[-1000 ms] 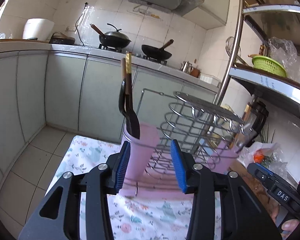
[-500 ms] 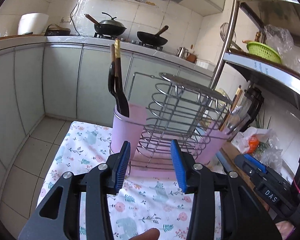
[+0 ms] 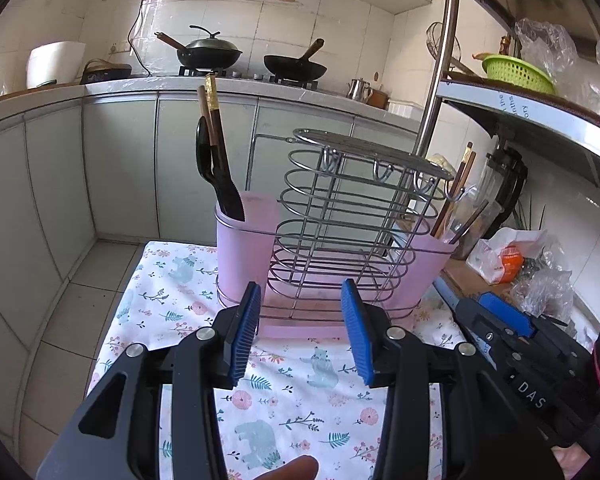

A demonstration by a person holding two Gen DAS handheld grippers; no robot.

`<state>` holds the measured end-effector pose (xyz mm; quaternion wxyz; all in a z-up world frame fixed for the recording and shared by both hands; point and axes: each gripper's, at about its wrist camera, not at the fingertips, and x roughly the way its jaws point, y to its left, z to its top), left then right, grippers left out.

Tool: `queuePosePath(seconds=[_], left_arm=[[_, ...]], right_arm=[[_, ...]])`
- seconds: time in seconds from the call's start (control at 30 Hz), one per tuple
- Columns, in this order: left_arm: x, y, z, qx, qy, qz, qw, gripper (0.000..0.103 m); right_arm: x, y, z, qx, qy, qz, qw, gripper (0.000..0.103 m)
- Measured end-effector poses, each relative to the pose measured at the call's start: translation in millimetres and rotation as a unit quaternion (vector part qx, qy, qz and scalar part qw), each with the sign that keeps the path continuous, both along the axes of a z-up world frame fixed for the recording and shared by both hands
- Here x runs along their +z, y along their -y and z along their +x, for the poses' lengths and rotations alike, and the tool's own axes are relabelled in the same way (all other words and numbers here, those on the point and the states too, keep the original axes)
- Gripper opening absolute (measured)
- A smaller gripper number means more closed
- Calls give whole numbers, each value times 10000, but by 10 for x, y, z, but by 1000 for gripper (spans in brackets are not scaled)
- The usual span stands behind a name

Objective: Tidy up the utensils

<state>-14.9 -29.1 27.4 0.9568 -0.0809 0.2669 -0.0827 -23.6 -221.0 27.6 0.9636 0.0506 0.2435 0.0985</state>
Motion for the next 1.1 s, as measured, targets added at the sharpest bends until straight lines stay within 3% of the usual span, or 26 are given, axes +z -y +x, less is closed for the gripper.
queuePosePath(seconds=[0.07, 0.13, 1.1], left_arm=[[0, 11, -2, 15, -25, 31, 10000, 42], [-4, 21, -5, 28, -50, 51, 10000, 42], [-31, 34, -42, 32, -90, 108, 9999, 42]], right_arm=[[0, -2, 0, 2, -25, -6, 10000, 42], [1, -2, -8, 2, -38, 11, 10000, 55], [-49, -46, -29, 33, -131, -68, 9999, 55]])
